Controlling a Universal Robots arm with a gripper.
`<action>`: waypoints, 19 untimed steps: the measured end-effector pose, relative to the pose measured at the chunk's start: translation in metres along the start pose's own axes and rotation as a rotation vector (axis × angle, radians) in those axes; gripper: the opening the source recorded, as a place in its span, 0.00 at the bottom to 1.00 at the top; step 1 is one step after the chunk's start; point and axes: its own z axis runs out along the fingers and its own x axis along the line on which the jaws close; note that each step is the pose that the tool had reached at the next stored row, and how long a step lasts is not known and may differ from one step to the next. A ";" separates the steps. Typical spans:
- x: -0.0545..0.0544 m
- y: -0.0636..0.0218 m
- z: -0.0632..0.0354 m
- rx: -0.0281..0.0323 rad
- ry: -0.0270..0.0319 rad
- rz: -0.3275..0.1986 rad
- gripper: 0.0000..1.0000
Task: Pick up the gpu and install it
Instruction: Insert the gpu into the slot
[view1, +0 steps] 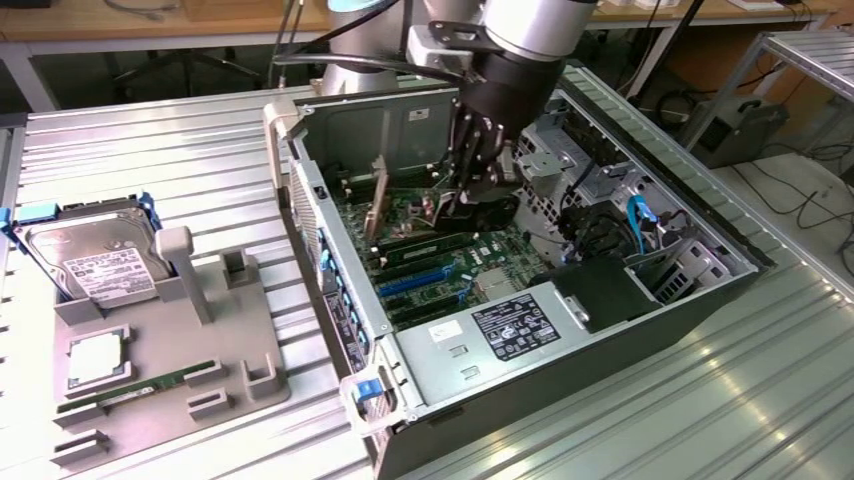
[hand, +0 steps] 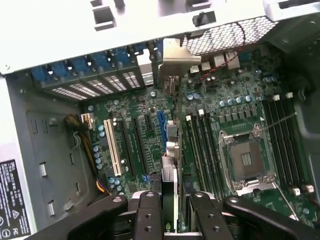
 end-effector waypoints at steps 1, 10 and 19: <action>0.000 -0.0001 0.0012 0.0004 0.0027 -0.025 0.26; 0.000 -0.0004 0.0111 0.0031 0.0116 -0.117 0.26; 0.005 0.0136 0.0208 0.0240 0.0079 -0.120 0.26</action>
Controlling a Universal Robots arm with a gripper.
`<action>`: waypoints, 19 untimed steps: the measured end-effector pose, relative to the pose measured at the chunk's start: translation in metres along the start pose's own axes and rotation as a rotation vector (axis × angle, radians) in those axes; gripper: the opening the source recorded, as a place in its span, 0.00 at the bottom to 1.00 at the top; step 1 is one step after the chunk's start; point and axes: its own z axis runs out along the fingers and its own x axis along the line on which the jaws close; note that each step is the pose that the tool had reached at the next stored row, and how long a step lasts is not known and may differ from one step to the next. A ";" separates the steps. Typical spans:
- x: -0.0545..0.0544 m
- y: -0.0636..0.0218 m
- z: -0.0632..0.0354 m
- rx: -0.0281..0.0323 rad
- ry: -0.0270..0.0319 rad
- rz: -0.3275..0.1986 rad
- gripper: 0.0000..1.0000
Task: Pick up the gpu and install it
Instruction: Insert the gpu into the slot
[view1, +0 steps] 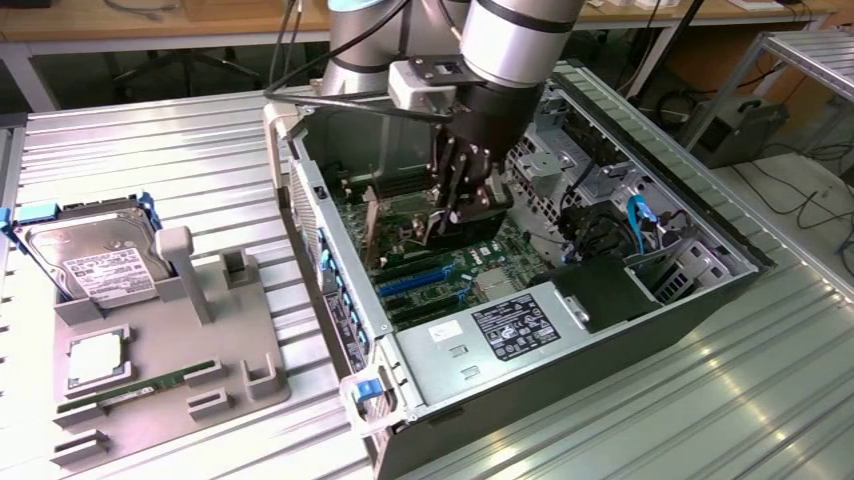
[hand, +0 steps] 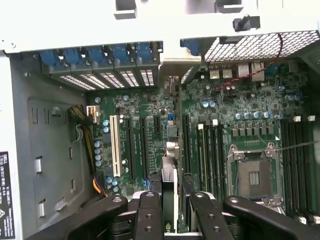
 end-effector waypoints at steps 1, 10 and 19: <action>0.000 0.0015 0.0013 0.0006 0.0002 0.000 0.26; 0.000 0.0013 0.0191 0.0010 0.0015 -0.017 0.26; 0.000 0.0008 0.0395 0.0014 0.0042 -0.050 0.26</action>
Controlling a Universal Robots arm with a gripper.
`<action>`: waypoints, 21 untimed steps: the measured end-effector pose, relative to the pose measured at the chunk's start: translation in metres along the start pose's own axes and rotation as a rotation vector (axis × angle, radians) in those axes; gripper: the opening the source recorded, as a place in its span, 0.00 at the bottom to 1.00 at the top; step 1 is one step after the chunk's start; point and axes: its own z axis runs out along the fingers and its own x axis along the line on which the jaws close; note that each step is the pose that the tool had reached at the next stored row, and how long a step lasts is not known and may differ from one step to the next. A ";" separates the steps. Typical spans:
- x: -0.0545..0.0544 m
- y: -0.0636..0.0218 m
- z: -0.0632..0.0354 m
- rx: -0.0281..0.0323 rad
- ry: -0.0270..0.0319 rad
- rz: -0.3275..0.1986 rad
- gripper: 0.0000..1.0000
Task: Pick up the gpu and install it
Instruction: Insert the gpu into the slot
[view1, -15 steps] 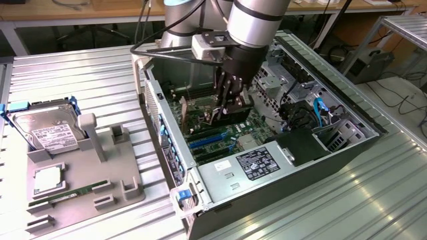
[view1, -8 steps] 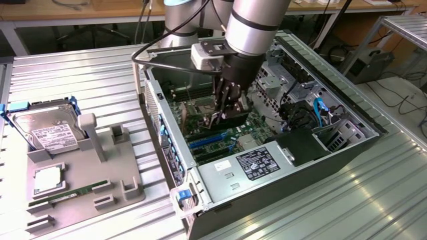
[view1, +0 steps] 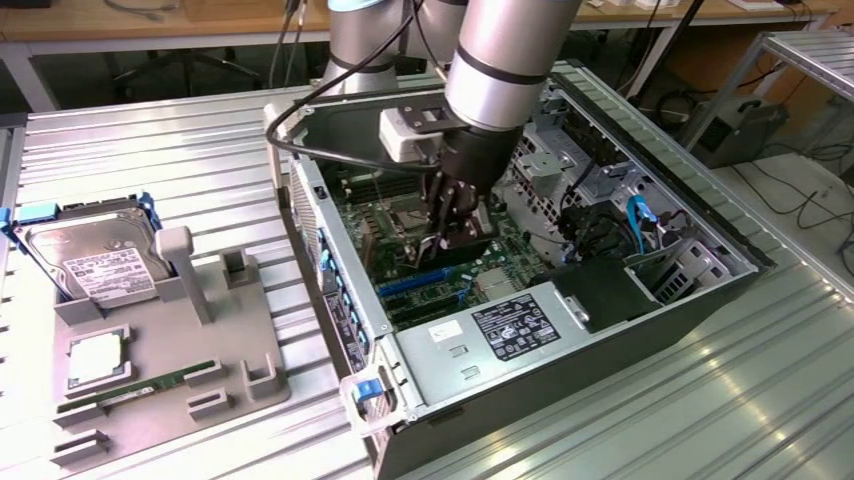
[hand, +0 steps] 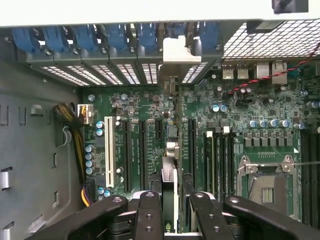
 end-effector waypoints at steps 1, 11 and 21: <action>0.000 0.0001 0.0027 0.0001 0.0002 -0.005 0.26; -0.001 0.0028 0.0152 0.0023 -0.0136 -0.016 0.26; -0.001 0.0089 0.0237 0.0053 -0.0348 -0.026 0.26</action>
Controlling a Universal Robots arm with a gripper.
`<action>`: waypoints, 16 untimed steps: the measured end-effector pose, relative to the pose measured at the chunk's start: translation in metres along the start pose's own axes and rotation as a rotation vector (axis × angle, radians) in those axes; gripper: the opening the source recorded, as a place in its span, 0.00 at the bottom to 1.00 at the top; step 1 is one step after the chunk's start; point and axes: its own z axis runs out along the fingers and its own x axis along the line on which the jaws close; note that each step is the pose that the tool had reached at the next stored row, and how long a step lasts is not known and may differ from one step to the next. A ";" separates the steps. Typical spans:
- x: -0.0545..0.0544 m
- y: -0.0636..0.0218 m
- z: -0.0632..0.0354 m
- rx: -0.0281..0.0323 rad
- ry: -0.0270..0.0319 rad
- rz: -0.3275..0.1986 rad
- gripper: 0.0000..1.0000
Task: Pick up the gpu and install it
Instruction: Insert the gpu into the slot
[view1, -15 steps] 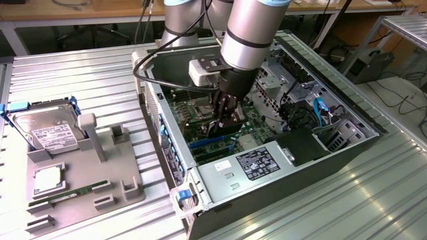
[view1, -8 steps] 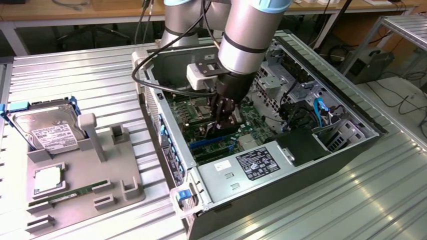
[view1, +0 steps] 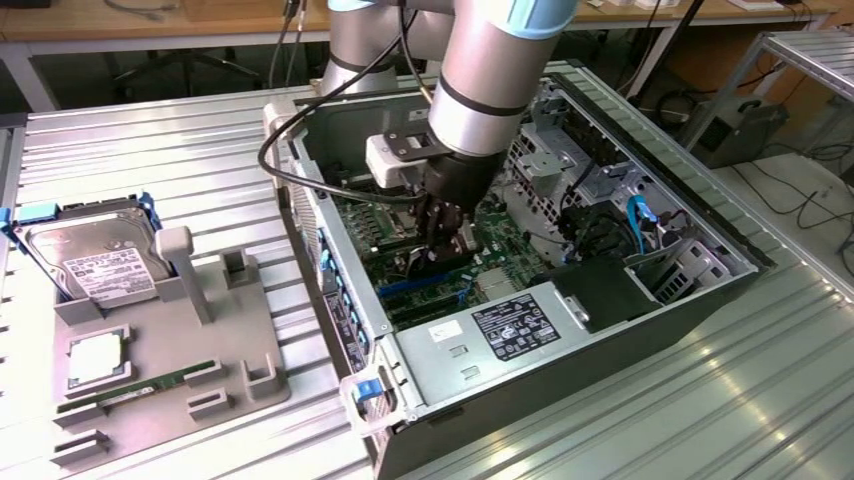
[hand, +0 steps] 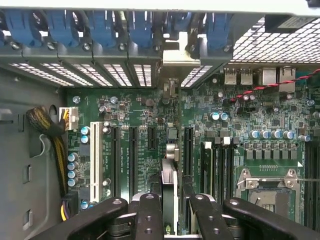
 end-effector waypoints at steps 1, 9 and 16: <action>0.000 0.0006 0.0002 0.0000 -0.0001 0.000 0.26; 0.000 0.0034 0.0010 -0.0028 0.0000 0.000 0.26; 0.000 0.0032 0.0025 -0.0105 -0.0004 0.000 0.26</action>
